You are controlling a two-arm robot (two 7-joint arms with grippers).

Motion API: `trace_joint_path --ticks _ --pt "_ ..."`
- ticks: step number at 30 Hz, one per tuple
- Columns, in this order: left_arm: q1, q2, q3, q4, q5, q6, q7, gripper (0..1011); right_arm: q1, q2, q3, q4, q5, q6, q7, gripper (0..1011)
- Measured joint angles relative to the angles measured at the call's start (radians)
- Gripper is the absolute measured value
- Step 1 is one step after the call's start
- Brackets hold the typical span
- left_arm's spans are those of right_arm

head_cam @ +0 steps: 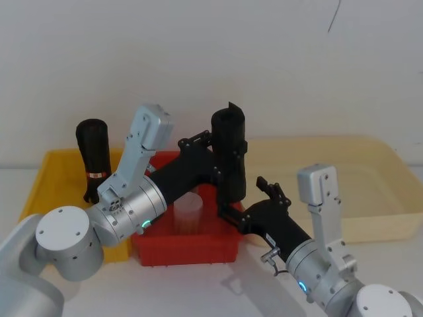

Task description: Pick up the garbage bag with the one hand and transfer it to the other hand.

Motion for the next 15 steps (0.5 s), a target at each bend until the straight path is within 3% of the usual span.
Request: trace_joint_path --ticks 15 --pt "0.0 0.0 0.0 0.0 0.0 0.0 0.0 466 0.005 -0.008 0.012 0.008 -0.009 -0.002 0.017 1000"
